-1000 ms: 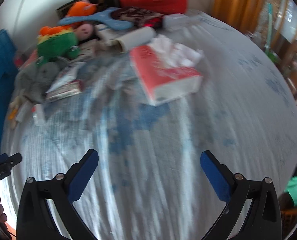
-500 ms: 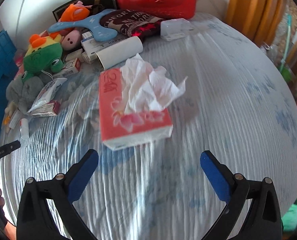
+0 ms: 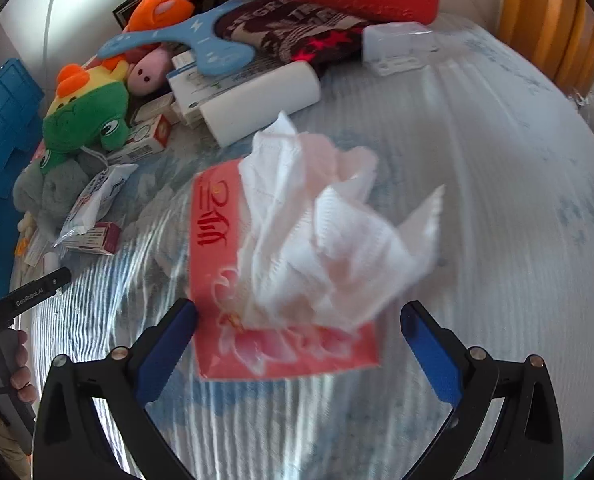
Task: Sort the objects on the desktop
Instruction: 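Grasp the white pill bottle with left tool while right tool grasps the pink tissue box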
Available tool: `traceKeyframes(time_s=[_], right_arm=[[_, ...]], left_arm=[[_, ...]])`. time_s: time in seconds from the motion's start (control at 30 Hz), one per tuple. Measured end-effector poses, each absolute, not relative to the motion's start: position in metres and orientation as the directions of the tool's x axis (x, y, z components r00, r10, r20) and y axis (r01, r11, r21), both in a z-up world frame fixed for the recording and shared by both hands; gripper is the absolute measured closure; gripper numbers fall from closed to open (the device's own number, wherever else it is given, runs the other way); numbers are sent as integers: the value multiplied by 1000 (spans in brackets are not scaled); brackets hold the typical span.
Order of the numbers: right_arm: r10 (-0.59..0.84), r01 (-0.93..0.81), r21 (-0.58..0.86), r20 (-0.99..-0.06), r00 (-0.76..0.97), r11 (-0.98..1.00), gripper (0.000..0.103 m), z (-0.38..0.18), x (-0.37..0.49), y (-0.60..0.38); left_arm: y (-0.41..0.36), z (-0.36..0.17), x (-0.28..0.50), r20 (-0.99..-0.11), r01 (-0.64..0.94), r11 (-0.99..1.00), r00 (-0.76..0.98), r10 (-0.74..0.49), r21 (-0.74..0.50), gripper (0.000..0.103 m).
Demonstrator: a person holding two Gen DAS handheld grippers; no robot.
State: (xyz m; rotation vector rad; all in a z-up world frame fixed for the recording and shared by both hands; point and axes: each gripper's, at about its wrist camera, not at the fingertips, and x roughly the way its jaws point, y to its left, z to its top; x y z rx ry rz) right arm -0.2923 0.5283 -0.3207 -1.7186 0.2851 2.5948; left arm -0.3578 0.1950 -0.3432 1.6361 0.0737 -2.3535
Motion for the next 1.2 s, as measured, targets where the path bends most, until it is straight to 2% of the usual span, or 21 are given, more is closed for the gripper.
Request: traceKeyframes(time_s=[0.1, 0.2, 0.43, 0.53, 0.57, 0.6, 0.7, 0.8, 1.03, 1.07, 1.13, 1.17, 1.2], right_arm=[[-34, -84, 66, -941, -337, -994, 0, -340, -299, 513], [30, -35, -18, -935, -354, -999, 0, -346, -299, 498], [-12, -70, 42, -925, -379, -997, 0, -343, -298, 505], [-11, -56, 35, -924, -381, -998, 0, -344, -297, 503], [-13, -53, 36, -924, -383, -998, 0, -344, -296, 503], [-17, -52, 39, -924, -383, -998, 0, -344, -296, 504], [-35, -65, 64, -927, -374, -996, 0, -342, -295, 509], [-38, -84, 73, -933, -358, -994, 0, -341, -298, 512], [-50, -83, 77, -954, -295, -994, 0, -336, -306, 509], [-43, -82, 71, -954, -296, -994, 1, -335, -307, 509], [-29, -79, 54, -956, -292, -995, 13, -334, -308, 509], [-19, -75, 42, -958, -286, -996, 16, -335, -309, 509], [-13, -70, 34, -959, -284, -997, 17, -336, -309, 509]], left_arm=[[194, -344, -351, -911, 261, -959, -356, -206, 115, 7], [190, -345, -348, -908, 276, -955, -363, -210, 111, 1], [184, -346, -341, -915, 290, -956, -372, -156, 45, 1], [189, -343, -336, -909, 277, -960, -391, -142, 30, 13], [191, -342, -335, -908, 267, -963, -398, -131, 23, 21], [194, -340, -334, -907, 254, -967, -404, -120, 15, 25], [202, -336, -330, -902, 214, -977, -422, -91, -2, 49], [209, -333, -329, -902, 183, -983, -424, -80, 1, 61], [211, -328, -335, -932, 197, -980, -355, -75, 4, 60], [211, -328, -336, -933, 200, -980, -351, -78, 7, 56], [210, -327, -336, -934, 206, -979, -347, -80, 7, 54], [211, -327, -336, -936, 205, -979, -346, -74, 1, 57], [212, -326, -337, -936, 201, -980, -346, -69, -2, 65]])
